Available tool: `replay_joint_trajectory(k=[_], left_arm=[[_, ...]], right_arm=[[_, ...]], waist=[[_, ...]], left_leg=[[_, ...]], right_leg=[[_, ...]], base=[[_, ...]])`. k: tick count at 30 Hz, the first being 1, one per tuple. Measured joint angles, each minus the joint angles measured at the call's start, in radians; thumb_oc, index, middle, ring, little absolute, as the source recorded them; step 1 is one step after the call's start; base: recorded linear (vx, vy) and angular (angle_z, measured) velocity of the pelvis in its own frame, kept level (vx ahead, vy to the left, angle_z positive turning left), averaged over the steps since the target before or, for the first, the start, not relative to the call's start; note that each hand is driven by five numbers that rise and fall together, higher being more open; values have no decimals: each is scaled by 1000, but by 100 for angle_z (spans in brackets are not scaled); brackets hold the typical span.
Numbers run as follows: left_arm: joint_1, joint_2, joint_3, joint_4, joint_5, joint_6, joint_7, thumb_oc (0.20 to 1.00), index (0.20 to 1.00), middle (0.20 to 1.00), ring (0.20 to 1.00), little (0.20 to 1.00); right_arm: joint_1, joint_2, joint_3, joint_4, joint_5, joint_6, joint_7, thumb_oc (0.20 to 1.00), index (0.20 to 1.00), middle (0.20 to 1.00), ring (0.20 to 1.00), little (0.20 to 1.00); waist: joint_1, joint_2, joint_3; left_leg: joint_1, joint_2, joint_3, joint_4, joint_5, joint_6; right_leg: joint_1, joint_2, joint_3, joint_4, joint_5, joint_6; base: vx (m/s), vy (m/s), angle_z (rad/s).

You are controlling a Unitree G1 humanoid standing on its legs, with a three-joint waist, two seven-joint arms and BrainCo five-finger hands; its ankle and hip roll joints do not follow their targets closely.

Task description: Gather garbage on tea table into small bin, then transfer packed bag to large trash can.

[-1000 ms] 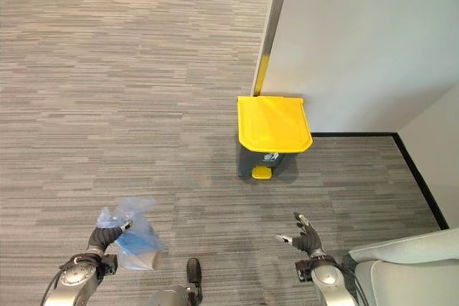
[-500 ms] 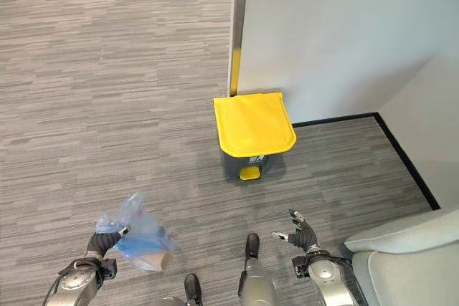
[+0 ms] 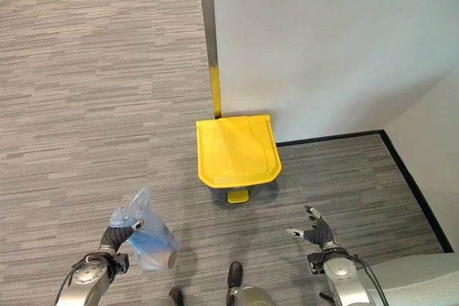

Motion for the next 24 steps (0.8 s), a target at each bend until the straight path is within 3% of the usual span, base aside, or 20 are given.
replay_joint_trajectory(k=[2,3,6,7,9,10,11,13,16,19,23,24], left_arm=[[4,1,0,2,0,-2,-1,200,200,200,200,200],[27,1,2,4,1,4,0,200,200,200,200,200],[67,-7,1,6,1,7,-4,200,200,200,200,200],[70,-9,1,6,1,7,-7,200,200,200,200,200],[58,10,2,1,1,8,-8,200,200,200,200,200],[34,30,2,3,2,11,-8,200,200,200,200,200],[19,40,3,3,2,11,-7,200,200,200,200,200],[5,56,5,5,2,11,0,200,200,200,200,200],[8,55,10,11,1,11,12,200,200,200,200,200],[36,54,14,5,1,14,12,200,200,200,200,200],[69,46,14,5,1,14,12,200,200,200,200,200],[73,45,14,5,1,14,12,200,200,200,200,200]], right_arm=[[-3,9,0,8,0,1,-16,1000,1000,1000,1000,1000],[-3,15,13,24,-1,0,-15,1000,1000,1000,1000,1000],[21,22,12,24,-1,0,-15,1000,1000,1000,1000,1000],[30,18,11,26,-2,2,-15,1000,1000,1000,1000,1000],[39,35,19,24,-3,4,-11,1000,1000,1000,1000,1000],[39,42,20,23,-4,4,-9,1000,1000,1000,1000,1000],[35,46,21,24,-4,5,-8,1000,1000,1000,1000,1000],[25,56,23,22,-4,4,-1,1000,1000,1000,1000,1000],[8,64,25,24,-4,3,4,1000,1000,1000,1000,1000],[13,65,22,20,-4,4,5,1000,1000,1000,1000,1000],[16,65,19,24,-4,4,4,1000,1000,1000,1000,1000],[22,63,17,25,-4,4,4,1000,1000,1000,1000,1000]], waist=[[16,-4,-1],[47,13,2],[43,59,-26],[30,85,-38],[20,72,-39],[9,57,-33],[8,47,-26],[24,31,-9],[34,31,8],[35,22,11],[45,26,10],[50,31,9]], left_leg=[[-80,-35,4,-47,23,4],[-109,-32,16,-101,83,38],[-13,-17,10,-134,108,76],[15,-11,9,-161,147,101],[44,-37,49,-196,156,132],[58,-70,59,-201,158,164],[67,-82,67,-201,151,176],[94,-101,94,-201,143,187],[112,-101,86,-199,110,176],[122,-115,70,-199,107,174],[125,-102,54,-201,104,152],[130,-88,53,-203,102,145]], right_leg=[[32,8,18,-68,-3,30],[58,31,48,-88,21,29],[113,46,92,-87,-11,59],[117,55,102,-64,-30,72],[42,13,133,84,-108,110],[-39,-35,144,264,-182,160],[-80,-58,147,355,-214,185],[-167,-98,158,498,-234,198],[-215,-102,154,438,-230,196],[-206,-100,148,313,-187,172],[-156,-80,134,195,-32,140],[-136,-64,130,163,-17,130]], base=[[186,103,-30],[278,180,-77],[223,175,-62],[119,147,-28],[110,166,-35],[80,141,-28],[76,113,-23],[97,21,-21],[124,-30,-4],[108,-75,23],[85,-58,11],[108,-79,-3]])
